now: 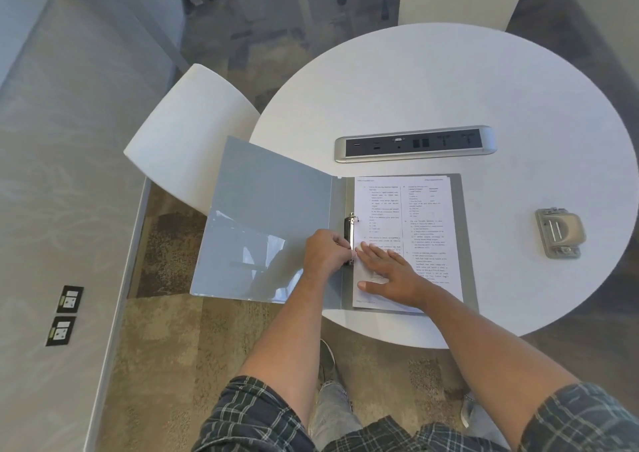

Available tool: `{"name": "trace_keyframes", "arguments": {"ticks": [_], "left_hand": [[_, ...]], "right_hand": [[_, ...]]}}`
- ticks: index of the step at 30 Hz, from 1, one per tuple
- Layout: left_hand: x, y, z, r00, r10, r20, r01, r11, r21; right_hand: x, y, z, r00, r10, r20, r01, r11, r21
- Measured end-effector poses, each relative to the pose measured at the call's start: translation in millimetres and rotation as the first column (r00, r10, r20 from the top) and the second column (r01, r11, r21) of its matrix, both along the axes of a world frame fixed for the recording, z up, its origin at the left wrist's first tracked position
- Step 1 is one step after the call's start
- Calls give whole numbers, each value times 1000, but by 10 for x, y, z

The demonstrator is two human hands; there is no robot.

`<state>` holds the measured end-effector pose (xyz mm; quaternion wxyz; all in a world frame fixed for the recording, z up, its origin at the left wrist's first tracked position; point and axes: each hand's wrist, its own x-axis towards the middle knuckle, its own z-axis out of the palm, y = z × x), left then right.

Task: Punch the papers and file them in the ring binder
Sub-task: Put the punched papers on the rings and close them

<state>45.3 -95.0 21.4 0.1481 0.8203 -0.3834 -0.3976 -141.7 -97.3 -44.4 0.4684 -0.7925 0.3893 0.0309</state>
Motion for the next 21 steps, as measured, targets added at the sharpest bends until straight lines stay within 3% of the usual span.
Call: {"name": "trace_keyframes", "arguments": {"ticks": [3, 5, 7, 9, 12, 15, 21], "left_hand": [[-19, 4, 13, 1000, -12, 22, 11, 1000, 2], [-52, 16, 17, 999, -19, 35, 19, 1000, -13], [-99, 35, 20, 997, -45, 68, 46, 999, -27], [-145, 50, 25, 992, -63, 106, 67, 997, -37], [-201, 58, 26, 982, -82, 172, 90, 995, -37], [-245, 59, 32, 969, -115, 216, 123, 992, -22], [-288, 57, 48, 939, -177, 294, 181, 983, 12]], "right_hand": [[-16, 52, 61, 940, -315, 134, 305, 948, 89], [-56, 96, 89, 824, -548, 146, 558, 829, -40], [-143, 114, 112, 728, -679, 92, 678, 694, -244], [-256, 83, 167, 636, -772, -9, 710, 590, -383], [-361, 40, 282, 524, -832, -180, 712, 544, -443], [-347, 18, 381, 481, -830, -281, 699, 557, -448], [-227, -25, 472, 420, -849, -322, 762, 522, -382]]}}
